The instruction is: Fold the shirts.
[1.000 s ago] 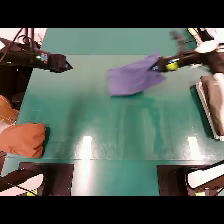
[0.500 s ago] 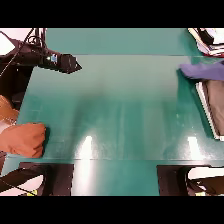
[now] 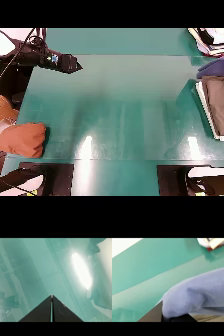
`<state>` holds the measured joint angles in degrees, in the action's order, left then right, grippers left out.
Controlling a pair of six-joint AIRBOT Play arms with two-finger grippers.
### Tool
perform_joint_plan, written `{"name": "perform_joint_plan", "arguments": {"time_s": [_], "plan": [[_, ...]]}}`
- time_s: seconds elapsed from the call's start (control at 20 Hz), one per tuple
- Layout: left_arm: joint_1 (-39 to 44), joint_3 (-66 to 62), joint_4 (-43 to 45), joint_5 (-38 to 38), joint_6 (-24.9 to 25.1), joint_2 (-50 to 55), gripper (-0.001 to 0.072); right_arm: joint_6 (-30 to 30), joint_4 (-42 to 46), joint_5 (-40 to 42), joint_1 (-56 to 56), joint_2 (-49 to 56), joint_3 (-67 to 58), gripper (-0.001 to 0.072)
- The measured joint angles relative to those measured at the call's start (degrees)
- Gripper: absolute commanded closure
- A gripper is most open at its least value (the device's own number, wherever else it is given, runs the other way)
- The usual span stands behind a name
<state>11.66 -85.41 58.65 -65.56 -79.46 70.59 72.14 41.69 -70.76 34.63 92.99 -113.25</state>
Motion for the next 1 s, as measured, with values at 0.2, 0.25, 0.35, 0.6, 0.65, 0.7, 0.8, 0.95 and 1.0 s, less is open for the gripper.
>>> {"name": "perform_joint_plan", "arguments": {"time_s": [0.2, 0.25, 0.35, 0.6, 0.65, 0.7, 0.8, 0.95, 1.0], "plan": [[0.0, 0.0, 0.0, 0.0, 0.0, 0.0, 0.0683, 0.0, 1.3, -3.9, 1.5, -2.6, -1.3, 0.0696], [0.0, 0.0, 0.0, 0.0, 0.0, 0.0, 0.0682, 0.0, 1.7, -4.6, 2.0, -3.8, 0.2, 0.0696], [0.0, 0.0, 0.0, 0.0, 0.0, 0.0, 0.0683, -0.1, 4.1, -6.0, 3.4, -7.0, 3.9, 0.0696], [0.0, 0.0, 0.1, 0.0, 0.5, 0.0, 0.0683, -0.2, 12.9, -9.7, 8.2, -15.8, 16.7, 0.0694], [0.0, 0.0, 0.1, 0.0, 0.8, 0.0, 0.0682, -0.2, 14.9, -10.3, 9.4, -17.6, 20.0, 0.0692], [0.0, 0.0, 0.1, 0.0, 1.1, 0.0, 0.0683, -0.2, 16.9, -10.7, 10.5, -19.2, 23.1, 0.0691], [0.0, 0.0, 0.1, 0.0, 1.4, 0.0, 0.0682, -0.2, 20.6, -11.3, 12.9, -22.3, 29.4, 0.0684], [0.0, 0.0, 0.1, -0.3, 1.8, 0.0, 0.0682, -0.2, 24.5, -11.8, 16.8, -25.9, 37.1, 0.0448], [0.0, 0.0, 0.1, -0.5, 1.8, 0.0, 0.0682, -0.2, 25.2, -12.0, 18.2, -26.8, 39.1, 0.0361]]}}
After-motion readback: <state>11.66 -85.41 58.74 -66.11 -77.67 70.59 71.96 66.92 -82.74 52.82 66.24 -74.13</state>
